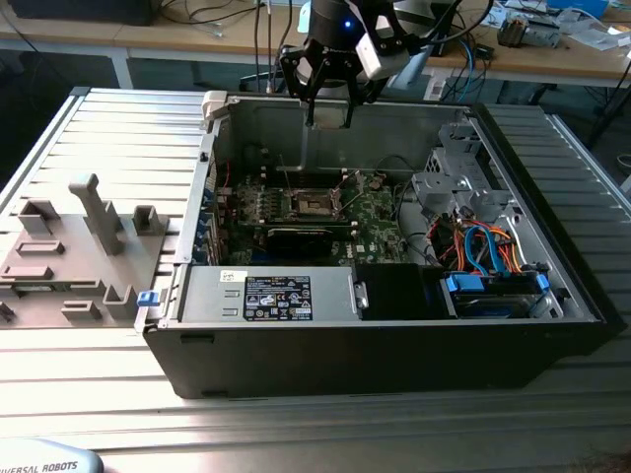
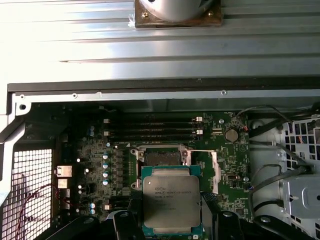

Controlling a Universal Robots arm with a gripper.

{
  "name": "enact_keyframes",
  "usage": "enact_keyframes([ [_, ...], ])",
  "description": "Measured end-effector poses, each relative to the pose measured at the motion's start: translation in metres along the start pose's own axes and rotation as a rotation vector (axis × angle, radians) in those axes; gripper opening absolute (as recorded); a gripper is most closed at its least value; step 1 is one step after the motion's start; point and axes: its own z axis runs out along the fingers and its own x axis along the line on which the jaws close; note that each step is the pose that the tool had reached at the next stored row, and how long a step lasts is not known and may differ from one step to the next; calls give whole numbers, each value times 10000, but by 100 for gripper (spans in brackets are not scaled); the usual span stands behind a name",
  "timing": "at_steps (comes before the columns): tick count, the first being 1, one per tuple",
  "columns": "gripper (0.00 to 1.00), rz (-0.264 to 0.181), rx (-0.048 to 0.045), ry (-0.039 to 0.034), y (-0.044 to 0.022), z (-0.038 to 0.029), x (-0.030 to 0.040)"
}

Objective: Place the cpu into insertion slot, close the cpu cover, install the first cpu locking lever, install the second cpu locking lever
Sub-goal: 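Place the cpu into insertion slot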

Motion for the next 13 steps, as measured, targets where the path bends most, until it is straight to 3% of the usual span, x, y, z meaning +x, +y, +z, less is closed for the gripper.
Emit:
enact_keyframes([
  [13,55,0,10,0,-3,34,-1],
])
